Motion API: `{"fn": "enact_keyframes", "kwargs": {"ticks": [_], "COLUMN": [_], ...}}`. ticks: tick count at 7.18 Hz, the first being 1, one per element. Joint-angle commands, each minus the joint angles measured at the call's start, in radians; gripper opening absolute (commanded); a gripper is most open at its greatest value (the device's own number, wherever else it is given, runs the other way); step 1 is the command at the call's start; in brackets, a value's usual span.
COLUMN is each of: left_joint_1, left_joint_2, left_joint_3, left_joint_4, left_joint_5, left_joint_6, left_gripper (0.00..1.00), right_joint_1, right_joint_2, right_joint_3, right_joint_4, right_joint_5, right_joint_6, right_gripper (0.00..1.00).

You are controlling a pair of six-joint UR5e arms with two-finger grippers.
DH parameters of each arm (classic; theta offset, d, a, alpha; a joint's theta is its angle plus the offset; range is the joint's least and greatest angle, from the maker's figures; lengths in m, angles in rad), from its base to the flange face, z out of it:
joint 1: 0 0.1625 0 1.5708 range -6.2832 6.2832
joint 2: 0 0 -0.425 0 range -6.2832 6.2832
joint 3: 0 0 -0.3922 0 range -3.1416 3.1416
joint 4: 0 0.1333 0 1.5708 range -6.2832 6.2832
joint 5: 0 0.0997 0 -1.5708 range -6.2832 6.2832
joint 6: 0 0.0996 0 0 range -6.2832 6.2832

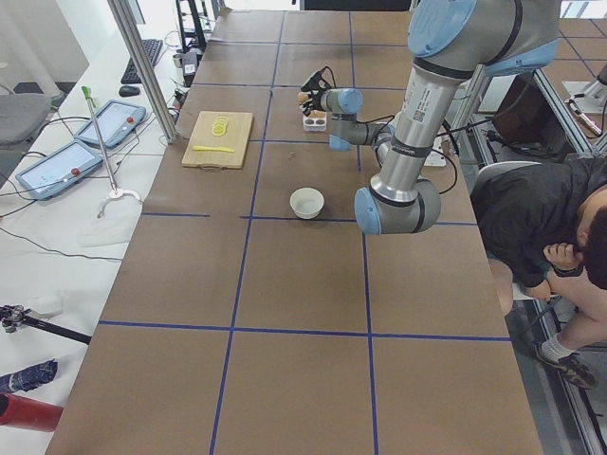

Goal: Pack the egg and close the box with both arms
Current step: 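Lift the egg with the left gripper and carry it to the egg box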

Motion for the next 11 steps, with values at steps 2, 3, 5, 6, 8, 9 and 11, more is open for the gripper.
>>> {"fn": "enact_keyframes", "kwargs": {"ticks": [2, 3, 5, 6, 8, 9, 11], "left_joint_1": [0.033, 0.052, 0.060, 0.060, 0.067, 0.070, 0.076], "left_joint_2": [-0.010, -0.012, -0.013, -0.018, -0.042, -0.056, -0.058], "left_joint_3": [0.078, 0.093, 0.122, 0.135, 0.161, 0.178, 0.181], "left_joint_4": [-0.070, -0.070, -0.068, -0.068, -0.068, -0.068, -0.067], "left_joint_5": [-0.003, 0.005, 0.009, 0.011, 0.009, 0.009, 0.008], "left_joint_6": [0.121, 0.121, 0.124, 0.124, 0.124, 0.124, 0.124], "left_gripper": [0.00, 0.00, 0.00, 0.00, 0.03, 0.04, 0.06], "right_joint_1": [0.000, 0.000, 0.000, 0.000, 0.000, 0.000, 0.000], "right_joint_2": [0.000, 0.002, -0.001, -0.001, -0.003, -0.003, -0.003], "right_joint_3": [-0.002, -0.004, -0.004, -0.005, -0.005, -0.005, -0.005], "right_joint_4": [0.000, 0.000, 0.000, 0.000, 0.000, 0.000, 0.000], "right_joint_5": [0.000, 0.000, 0.000, 0.000, 0.000, 0.000, -0.002], "right_joint_6": [0.000, 0.000, 0.000, 0.000, 0.000, -0.002, -0.002], "right_gripper": [1.00, 1.00, 1.00, 1.00, 1.00, 1.00, 1.00]}}
